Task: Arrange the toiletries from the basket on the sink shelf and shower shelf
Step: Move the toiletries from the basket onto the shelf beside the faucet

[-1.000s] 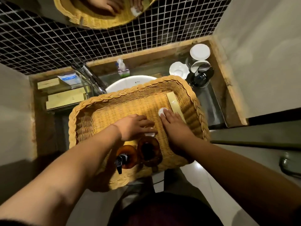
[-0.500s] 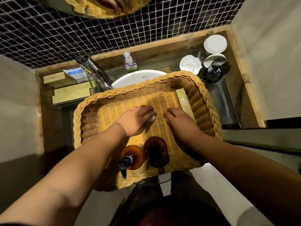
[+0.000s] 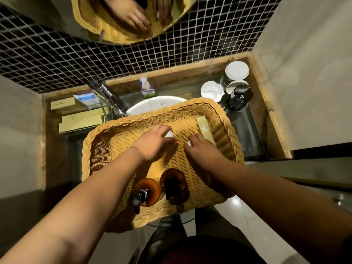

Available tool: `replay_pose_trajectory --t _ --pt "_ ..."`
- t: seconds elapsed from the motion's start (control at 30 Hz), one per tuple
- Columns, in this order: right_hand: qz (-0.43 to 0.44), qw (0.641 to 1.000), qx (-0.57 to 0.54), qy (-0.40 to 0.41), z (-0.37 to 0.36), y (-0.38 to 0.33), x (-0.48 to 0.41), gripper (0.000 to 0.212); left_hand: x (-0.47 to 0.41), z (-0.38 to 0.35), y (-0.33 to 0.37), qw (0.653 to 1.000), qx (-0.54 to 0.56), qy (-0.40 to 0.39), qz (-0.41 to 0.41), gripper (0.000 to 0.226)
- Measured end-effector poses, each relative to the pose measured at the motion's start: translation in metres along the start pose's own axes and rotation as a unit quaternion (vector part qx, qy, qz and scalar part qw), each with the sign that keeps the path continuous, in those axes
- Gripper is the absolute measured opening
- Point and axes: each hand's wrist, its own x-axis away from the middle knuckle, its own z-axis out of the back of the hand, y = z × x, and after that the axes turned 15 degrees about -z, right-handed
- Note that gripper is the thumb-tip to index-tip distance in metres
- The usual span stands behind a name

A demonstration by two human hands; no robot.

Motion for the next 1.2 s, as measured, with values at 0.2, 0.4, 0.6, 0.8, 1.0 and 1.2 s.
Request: replay_pose_trajectory --t 0.2,0.4,0.6,0.8,1.0,1.2 --pt "-0.012 0.997 -0.047 0.060 0.051 0.020 -0.003 0.041 -0.021 0.055 -0.001 0.998 -0.053 0.030 0.033 0.053" --pt "-0.067 0.990 -0.095 0.081 0.098 0.048 -0.016 0.037 -0.059 0.109 -0.004 0.991 -0.076 0.099 0.040 0.051" --pt "-0.093 0.989 -0.060 0.096 0.115 0.084 -0.023 0.038 -0.114 0.129 -0.010 0.990 -0.135 0.029 0.020 0.053" --pt "-0.058 0.980 -0.065 0.179 0.100 0.120 -0.023 0.023 -0.178 0.125 -0.018 0.988 -0.145 -0.054 -0.021 0.045" --pt "-0.139 0.982 -0.040 0.118 0.079 0.153 -0.031 0.035 -0.252 0.101 -0.032 0.965 -0.197 -0.148 -0.092 0.052" --pt "-0.148 0.986 -0.006 0.074 0.054 0.170 -0.028 0.052 -0.294 0.078 -0.049 0.945 -0.198 -0.204 -0.161 0.044"
